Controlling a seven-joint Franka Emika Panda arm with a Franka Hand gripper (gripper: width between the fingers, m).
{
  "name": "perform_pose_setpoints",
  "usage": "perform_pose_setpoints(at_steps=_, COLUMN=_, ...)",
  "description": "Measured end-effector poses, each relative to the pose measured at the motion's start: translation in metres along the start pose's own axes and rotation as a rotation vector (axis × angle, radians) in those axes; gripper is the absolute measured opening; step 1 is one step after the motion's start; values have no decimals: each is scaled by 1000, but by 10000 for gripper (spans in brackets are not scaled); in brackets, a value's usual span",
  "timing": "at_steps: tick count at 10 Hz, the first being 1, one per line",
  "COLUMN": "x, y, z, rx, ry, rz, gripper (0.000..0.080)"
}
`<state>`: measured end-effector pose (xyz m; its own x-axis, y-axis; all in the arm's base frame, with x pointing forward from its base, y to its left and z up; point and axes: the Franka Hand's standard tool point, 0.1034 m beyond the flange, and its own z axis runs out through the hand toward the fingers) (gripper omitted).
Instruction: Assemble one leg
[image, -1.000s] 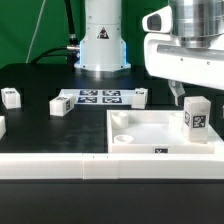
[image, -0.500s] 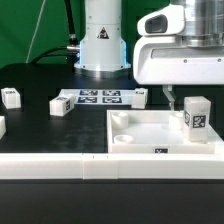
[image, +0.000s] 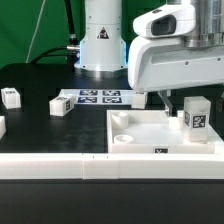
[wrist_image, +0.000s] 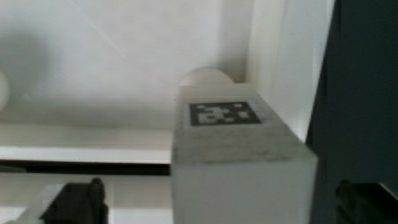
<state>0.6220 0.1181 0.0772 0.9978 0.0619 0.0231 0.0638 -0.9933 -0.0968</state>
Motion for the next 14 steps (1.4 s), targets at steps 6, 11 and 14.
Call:
perform_pose_setpoints(at_steps=6, x=0, y=0, z=0, rx=1, ry=0, rz=50, gripper=291)
perform_pose_setpoints(at_steps=11, x=0, y=6, z=1, rx=7, ry=21, rz=689, gripper=291)
perform_pose_setpoints(at_steps=14, x=2, y=9, z=1, rx=28, ry=42, rz=1107, gripper=292)
